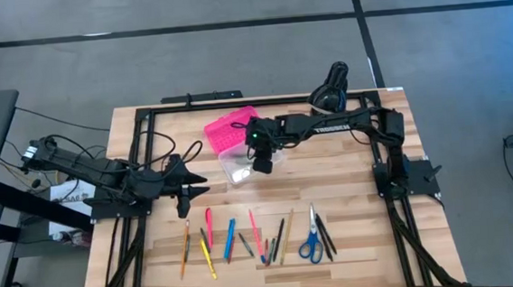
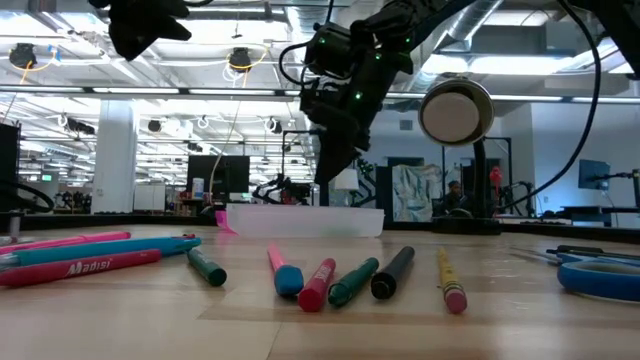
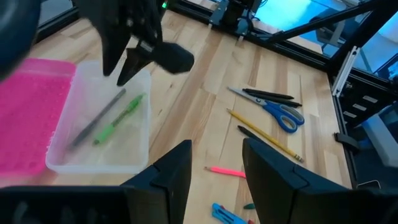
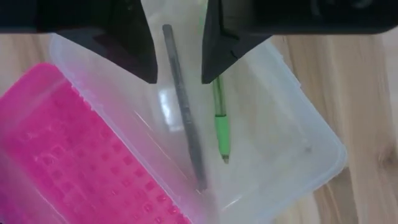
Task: Pick & place school supplies into a supply box
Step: Put the pink pen into the pink supply box
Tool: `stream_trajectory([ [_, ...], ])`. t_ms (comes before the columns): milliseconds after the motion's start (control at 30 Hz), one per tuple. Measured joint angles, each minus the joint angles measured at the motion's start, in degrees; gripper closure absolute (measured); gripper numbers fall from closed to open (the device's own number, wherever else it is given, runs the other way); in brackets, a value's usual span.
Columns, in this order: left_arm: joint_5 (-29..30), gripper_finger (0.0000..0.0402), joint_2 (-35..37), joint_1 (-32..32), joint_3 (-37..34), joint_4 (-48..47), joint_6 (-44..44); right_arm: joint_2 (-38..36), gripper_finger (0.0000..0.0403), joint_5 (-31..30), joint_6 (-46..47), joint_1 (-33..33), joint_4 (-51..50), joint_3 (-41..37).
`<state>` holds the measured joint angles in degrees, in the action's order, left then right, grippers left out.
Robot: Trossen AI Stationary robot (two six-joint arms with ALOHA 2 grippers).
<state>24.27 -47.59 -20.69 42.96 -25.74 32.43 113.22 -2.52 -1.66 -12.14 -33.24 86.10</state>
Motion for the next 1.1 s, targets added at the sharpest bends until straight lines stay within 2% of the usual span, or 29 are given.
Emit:
stream_trajectory([
  [200,-2.56,0.0265,-0.68,0.00,0.00,-6.66,9.08,-4.79,0.0275,-0.17,6.61,1.90,-0.59,0.05],
  [467,-7.33,0.0265,-5.18,-0.89,0.00,-14.71,26.62,-13.73,0.0286,-0.44,17.92,6.02,-9.29,0.07],
  [600,-8.41,0.0265,-8.78,-2.14,0.00,-14.71,34.69,-17.57,0.0287,-1.11,21.90,8.59,-13.95,0.09],
  [867,-12.94,0.0265,-17.59,-4.98,0.00,-13.98,51.00,-23.59,0.0287,-11.52,26.40,15.17,-21.54,0.09],
  [1100,-14.00,0.0265,-23.98,-7.26,0.00,-9.65,58.21,-27.80,0.0287,-12.83,29.50,19.63,-25.94,0.09],
])
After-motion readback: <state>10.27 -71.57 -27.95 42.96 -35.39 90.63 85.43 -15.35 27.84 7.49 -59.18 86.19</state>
